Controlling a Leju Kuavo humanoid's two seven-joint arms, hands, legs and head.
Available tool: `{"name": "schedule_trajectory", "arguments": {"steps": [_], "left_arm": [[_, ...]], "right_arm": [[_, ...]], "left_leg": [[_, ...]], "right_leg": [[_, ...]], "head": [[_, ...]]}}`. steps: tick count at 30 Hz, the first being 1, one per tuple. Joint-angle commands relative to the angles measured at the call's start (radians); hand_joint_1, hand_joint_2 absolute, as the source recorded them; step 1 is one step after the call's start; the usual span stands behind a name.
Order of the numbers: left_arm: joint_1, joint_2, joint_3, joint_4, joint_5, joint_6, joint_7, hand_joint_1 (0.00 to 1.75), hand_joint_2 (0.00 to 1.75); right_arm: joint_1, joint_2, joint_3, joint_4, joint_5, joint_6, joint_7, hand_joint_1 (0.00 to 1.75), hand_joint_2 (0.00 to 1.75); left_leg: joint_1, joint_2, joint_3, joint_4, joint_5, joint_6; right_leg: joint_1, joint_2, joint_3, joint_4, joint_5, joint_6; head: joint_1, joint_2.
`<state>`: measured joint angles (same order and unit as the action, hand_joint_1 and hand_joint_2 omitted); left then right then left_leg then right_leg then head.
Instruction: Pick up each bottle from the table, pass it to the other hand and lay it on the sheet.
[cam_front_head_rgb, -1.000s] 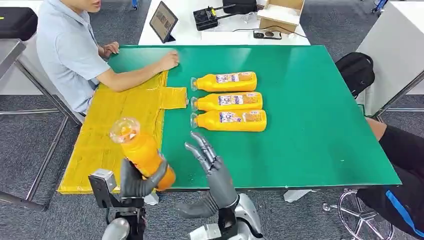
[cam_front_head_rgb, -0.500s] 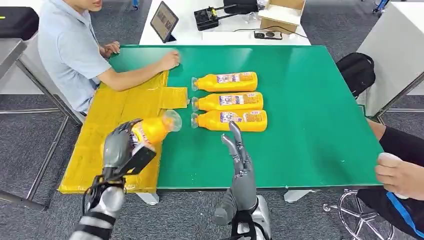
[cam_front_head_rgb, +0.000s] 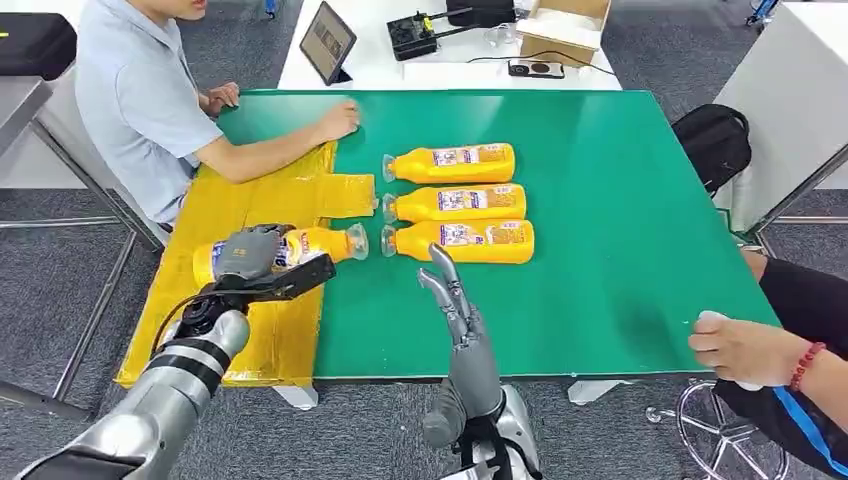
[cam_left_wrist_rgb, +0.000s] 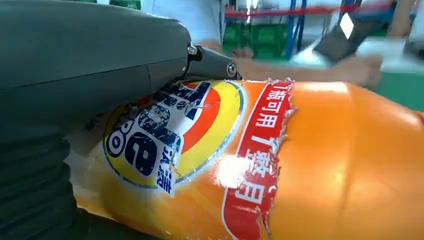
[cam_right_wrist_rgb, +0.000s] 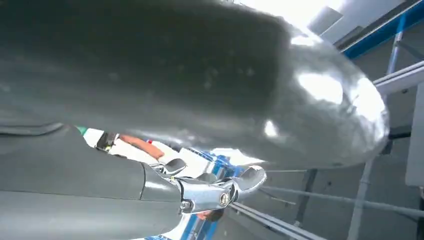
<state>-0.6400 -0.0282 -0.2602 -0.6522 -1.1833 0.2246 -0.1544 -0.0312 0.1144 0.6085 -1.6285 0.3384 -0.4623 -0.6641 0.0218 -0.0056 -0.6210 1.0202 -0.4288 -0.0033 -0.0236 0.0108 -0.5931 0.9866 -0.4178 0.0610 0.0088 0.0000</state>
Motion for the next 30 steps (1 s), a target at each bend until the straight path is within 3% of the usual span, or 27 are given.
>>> {"name": "schedule_trajectory", "arguments": {"steps": [1,2,3,4,5,8,9,11,18,24,25,30], "left_arm": [[-0.143,0.017,-0.006,0.279,0.01,-0.047,0.031,1.66,1.75],[-0.142,0.014,0.004,0.283,0.018,-0.05,0.033,1.57,1.75],[-0.141,0.009,0.018,0.288,0.032,-0.063,0.034,1.34,1.75],[-0.139,0.006,0.023,0.292,0.038,-0.073,0.032,0.82,1.75],[-0.137,0.004,0.026,0.298,0.043,-0.092,0.029,0.4,1.75],[-0.136,0.001,0.029,0.304,0.048,-0.11,0.027,0.37,1.75],[-0.134,0.0,0.033,0.304,0.054,-0.123,0.018,0.17,1.75],[-0.128,0.0,0.043,0.299,0.068,-0.13,0.001,0.05,1.75],[-0.114,0.0,0.099,0.295,0.148,-0.193,-0.061,0.0,1.75],[-0.1,0.006,0.173,0.258,0.278,-0.272,-0.187,0.0,1.75],[-0.08,0.001,0.2,0.208,0.329,-0.233,-0.259,0.0,1.75],[-0.014,-0.059,0.316,0.039,0.535,-0.203,-0.339,0.0,1.75]], "right_arm": [[-0.043,0.007,-0.032,0.134,-0.026,0.017,-0.034,0.0,0.0],[-0.044,0.006,-0.034,0.142,-0.026,0.018,-0.034,0.0,0.0],[-0.045,0.008,-0.036,0.148,-0.029,0.02,-0.034,0.0,0.0],[-0.046,0.009,-0.039,0.156,-0.032,0.025,-0.034,0.0,0.0],[-0.05,0.01,-0.041,0.166,-0.031,0.026,-0.034,0.0,0.0],[-0.051,0.011,-0.042,0.171,-0.037,0.027,-0.034,0.0,0.0],[-0.055,0.011,-0.042,0.176,-0.037,0.029,-0.034,0.0,0.0],[-0.057,0.009,-0.04,0.18,-0.037,0.025,-0.034,0.0,0.0],[-0.065,0.004,-0.035,0.198,-0.047,0.014,-0.034,0.0,0.0],[-0.083,-0.008,-0.003,0.214,-0.08,-0.001,-0.034,0.0,0.0],[-0.084,-0.014,0.011,0.208,-0.092,-0.008,-0.034,0.0,0.0],[-0.071,-0.022,0.032,0.199,-0.094,-0.031,-0.034,0.0,0.0]], "left_leg": [[0.001,0.002,0.004,0.0,-0.001,0.001],[0.001,0.001,0.003,0.0,0.0,0.001],[0.001,0.001,0.002,0.0,0.0,0.001],[0.001,0.001,0.004,-0.001,-0.001,0.001],[0.001,0.001,0.003,-0.001,0.0,0.001],[0.0,0.001,0.003,-0.001,-0.001,0.001],[0.0,0.001,0.002,-0.001,0.0,0.001],[0.0,0.001,0.003,-0.001,-0.001,0.001],[0.0,0.002,0.005,-0.002,-0.001,0.001],[0.0,0.002,0.006,-0.001,-0.001,0.001],[0.0,0.002,0.005,-0.001,0.0,0.001],[0.0,0.0,0.005,-0.001,0.0,0.001]], "right_leg": [[0.002,0.0,0.004,-0.001,0.0,-0.003],[0.001,0.0,0.003,-0.001,0.0,-0.002],[0.001,0.0,0.002,-0.001,0.0,-0.002],[0.002,0.0,0.004,-0.001,0.0,-0.003],[0.001,0.0,0.003,-0.001,0.0,-0.002],[0.001,0.0,0.003,-0.001,0.0,-0.002],[0.001,0.0,0.002,-0.001,0.0,-0.002],[0.001,0.0,0.003,-0.001,0.0,-0.002],[0.001,0.001,0.005,-0.002,0.0,-0.003],[0.001,0.001,0.006,-0.002,0.0,-0.003],[0.001,0.001,0.005,-0.001,0.0,-0.002],[0.001,-0.001,0.006,-0.002,0.0,-0.002]], "head": [[0.0,0.0],[0.0,0.0],[0.0,0.0],[0.0,0.0],[0.0,0.0],[0.0,0.0],[0.0,0.0],[0.0,0.0],[0.0,0.0],[0.0,0.0],[0.0,0.0],[0.0,0.0]]}}
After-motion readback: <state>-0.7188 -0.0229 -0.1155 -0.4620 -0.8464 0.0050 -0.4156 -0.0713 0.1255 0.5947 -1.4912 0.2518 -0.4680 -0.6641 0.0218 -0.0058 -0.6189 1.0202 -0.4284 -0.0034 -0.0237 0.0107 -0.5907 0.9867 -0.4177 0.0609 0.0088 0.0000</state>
